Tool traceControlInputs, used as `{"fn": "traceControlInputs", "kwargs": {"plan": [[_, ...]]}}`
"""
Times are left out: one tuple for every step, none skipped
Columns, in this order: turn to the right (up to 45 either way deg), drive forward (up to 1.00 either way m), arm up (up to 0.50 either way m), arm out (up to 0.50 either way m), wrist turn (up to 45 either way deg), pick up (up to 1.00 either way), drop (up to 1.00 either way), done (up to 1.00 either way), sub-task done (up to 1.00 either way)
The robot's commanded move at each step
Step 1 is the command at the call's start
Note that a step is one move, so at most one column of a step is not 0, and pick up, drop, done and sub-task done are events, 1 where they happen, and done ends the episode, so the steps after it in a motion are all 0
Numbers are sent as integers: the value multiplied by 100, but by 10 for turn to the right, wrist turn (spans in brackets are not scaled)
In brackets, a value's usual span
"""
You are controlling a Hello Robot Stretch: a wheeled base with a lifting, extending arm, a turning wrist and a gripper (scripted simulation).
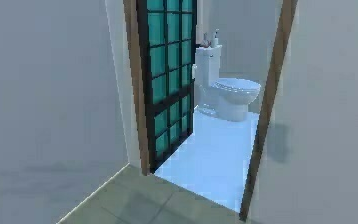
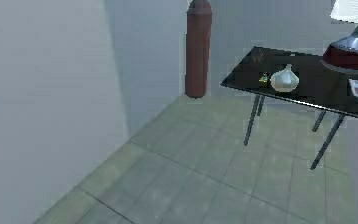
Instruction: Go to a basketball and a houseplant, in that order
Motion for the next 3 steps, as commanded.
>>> {"fn": "traceControlInputs", "kwargs": {"plan": [[-450,0,0,0,0,0,0,0,0],[-450,0,0,0,0,0,0,0,0],[-450,0,0,0,0,0,0,0,0]]}}
